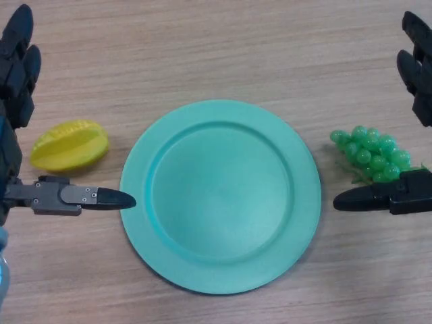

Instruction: Pick up the yellow starfruit and place it on the plate

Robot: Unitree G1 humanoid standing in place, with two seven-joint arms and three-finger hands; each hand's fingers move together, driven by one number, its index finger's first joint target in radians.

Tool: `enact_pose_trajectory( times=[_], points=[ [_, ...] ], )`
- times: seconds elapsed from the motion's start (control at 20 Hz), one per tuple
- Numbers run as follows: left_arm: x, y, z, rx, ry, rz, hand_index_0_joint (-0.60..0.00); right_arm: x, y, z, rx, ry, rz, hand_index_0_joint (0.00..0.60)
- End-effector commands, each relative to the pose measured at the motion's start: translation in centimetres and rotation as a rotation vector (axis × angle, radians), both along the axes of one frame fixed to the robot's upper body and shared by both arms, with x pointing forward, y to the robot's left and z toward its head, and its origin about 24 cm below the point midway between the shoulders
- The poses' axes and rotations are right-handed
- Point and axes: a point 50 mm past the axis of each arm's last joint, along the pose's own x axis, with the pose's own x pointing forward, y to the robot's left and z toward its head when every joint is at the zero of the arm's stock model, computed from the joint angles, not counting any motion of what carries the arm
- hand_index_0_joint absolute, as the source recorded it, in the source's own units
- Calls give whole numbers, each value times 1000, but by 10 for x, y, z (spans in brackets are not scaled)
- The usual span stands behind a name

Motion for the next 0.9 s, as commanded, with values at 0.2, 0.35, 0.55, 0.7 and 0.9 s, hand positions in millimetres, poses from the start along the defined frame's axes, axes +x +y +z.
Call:
enact_pose_trajectory(
  times=[0.2,0.35,0.55,0.7,0.9],
  points=[
    [-10,9,32,84,-212,44,0,-15,-5,32,91,-193,4,0],
    [-9,9,29,87,-211,46,0,-13,-4,30,79,-184,3,0],
    [-9,12,28,81,-204,42,0,-9,-3,28,49,-188,-3,0],
    [-5,19,26,99,-237,59,0,-8,-2,27,25,-189,-2,0],
    [9,30,20,198,-242,109,0,-8,-4,23,29,-182,-10,0]
  ],
)
